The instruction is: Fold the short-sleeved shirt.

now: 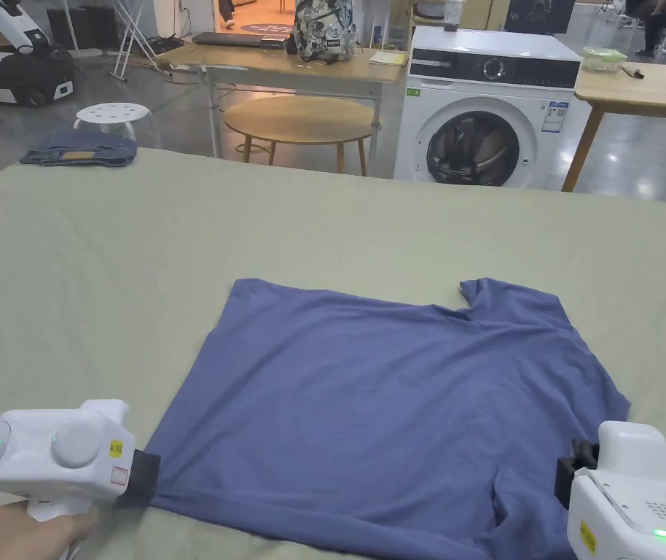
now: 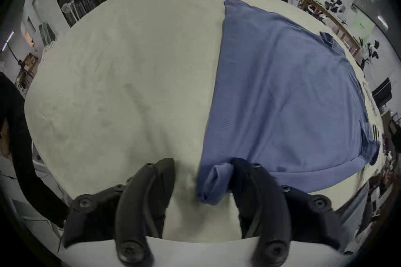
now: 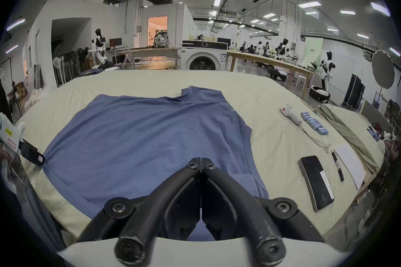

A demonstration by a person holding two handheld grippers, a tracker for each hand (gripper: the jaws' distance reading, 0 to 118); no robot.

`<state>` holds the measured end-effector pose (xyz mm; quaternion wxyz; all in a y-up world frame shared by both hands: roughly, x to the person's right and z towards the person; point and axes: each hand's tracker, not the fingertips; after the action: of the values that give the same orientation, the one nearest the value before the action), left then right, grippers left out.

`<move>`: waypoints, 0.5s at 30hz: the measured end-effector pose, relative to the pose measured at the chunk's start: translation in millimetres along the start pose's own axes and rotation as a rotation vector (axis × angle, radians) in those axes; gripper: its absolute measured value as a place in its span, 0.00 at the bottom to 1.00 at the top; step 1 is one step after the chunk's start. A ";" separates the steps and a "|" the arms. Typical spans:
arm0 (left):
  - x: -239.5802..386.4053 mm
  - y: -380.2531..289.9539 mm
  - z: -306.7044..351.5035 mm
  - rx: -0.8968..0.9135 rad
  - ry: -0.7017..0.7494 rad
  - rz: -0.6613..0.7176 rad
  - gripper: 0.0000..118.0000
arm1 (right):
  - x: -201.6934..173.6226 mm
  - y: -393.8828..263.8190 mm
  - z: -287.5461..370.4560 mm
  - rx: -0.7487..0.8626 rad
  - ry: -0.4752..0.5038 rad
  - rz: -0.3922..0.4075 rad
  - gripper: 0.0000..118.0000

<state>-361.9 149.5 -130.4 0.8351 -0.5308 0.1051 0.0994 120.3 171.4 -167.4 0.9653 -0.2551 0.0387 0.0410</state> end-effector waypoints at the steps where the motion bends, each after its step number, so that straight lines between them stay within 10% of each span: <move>1: -0.1 -1.1 1.8 0.003 -0.007 0.003 0.39 | 1.7 -1.5 -0.3 -0.007 -0.001 -0.005 0.00; 4: -0.4 -2.2 4.7 0.007 -0.062 0.007 0.06 | 8.9 4.0 6.8 -0.043 -0.009 -0.017 0.00; 7: 6.2 -3.6 9.5 0.015 -0.031 -0.049 0.02 | 22.8 5.5 8.6 -0.140 -0.027 -0.023 0.00; 12: 6.9 -3.8 11.1 0.027 -0.019 -0.073 0.02 | 54.9 -1.3 -2.1 -0.279 -0.084 -0.007 0.60; 15: 6.7 -6.2 11.9 0.034 -0.018 -0.077 0.02 | 66.9 -14.3 -5.2 -0.380 -0.089 0.021 0.61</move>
<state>-352.9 158.1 -122.0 0.8482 -0.5191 0.0785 0.0701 187.8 160.4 -171.2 0.9001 -0.4301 -0.0099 0.0690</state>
